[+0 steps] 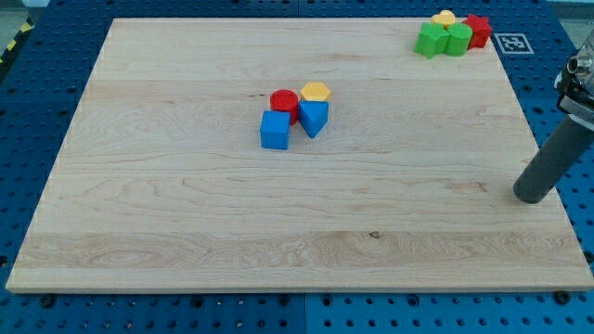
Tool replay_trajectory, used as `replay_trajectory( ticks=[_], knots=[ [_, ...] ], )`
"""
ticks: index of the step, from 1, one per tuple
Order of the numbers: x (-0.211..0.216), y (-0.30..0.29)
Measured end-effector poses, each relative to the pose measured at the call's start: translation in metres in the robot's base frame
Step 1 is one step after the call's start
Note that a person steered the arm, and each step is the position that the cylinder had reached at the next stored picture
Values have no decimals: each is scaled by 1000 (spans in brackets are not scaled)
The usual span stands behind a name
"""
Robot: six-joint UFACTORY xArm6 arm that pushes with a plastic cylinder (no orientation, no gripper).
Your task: Move your arm towards group of blocks
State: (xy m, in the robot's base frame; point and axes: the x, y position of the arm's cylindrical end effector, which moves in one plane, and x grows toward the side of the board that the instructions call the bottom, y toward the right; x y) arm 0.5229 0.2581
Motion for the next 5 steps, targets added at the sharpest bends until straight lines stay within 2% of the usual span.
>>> replay_trajectory(
  ticks=[1, 3, 4, 5],
  knots=[
    [-4, -12],
    [-112, -114],
    [-144, -87],
    [-189, -27]
  ],
)
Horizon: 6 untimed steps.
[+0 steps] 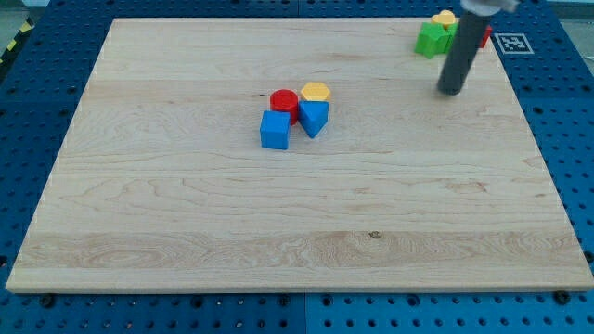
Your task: Move your arm towards group of blocks
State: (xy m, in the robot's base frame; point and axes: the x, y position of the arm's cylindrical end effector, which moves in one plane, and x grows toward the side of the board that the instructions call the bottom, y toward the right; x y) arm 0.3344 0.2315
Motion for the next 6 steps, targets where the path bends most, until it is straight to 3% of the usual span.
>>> replay_trajectory(
  ticks=[2, 4, 5, 6],
  knots=[
    [-24, 113],
    [-116, 107],
    [-113, 83],
    [-106, 21]
  ],
)
